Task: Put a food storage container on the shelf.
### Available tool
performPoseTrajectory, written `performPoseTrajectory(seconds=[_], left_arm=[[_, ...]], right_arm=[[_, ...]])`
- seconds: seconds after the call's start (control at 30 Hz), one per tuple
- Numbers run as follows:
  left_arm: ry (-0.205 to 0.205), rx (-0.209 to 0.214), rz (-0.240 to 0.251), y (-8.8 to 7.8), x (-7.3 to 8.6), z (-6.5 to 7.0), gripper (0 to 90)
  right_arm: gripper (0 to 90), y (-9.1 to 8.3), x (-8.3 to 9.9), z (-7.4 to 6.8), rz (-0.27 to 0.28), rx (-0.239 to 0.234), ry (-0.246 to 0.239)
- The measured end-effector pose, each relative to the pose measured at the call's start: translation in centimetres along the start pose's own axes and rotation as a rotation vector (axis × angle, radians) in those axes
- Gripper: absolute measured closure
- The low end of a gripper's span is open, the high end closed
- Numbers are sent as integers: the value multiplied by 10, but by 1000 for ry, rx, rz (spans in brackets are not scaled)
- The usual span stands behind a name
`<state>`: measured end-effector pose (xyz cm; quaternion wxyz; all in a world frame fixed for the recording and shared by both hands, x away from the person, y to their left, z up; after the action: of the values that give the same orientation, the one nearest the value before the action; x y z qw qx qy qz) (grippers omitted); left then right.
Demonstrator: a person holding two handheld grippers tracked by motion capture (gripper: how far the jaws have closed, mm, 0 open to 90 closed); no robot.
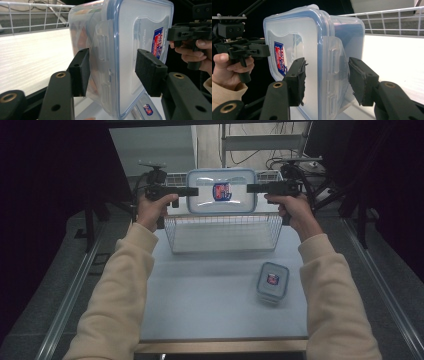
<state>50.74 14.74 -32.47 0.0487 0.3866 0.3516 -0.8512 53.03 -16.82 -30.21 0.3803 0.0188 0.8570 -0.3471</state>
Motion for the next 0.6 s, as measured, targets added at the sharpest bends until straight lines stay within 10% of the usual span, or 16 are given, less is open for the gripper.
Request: performPoseTrajectory(seconds=[0.6], left_arm=[[-174,71,0,20,-23,-26,447]], right_arm=[[468,16,-22,34,5,-8,196]])
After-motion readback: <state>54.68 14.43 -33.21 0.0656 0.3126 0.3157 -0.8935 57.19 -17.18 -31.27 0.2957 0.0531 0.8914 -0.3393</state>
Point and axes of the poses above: each handheld gripper's, and its own axes: y roughly forward along the jaws, x roughly out of its underside, z roughly to its right, the point moved 4 cm from there along y, roughly forward along the jaws, and after that the axes turned 13 degrees about -z, right-handed, at the moved point
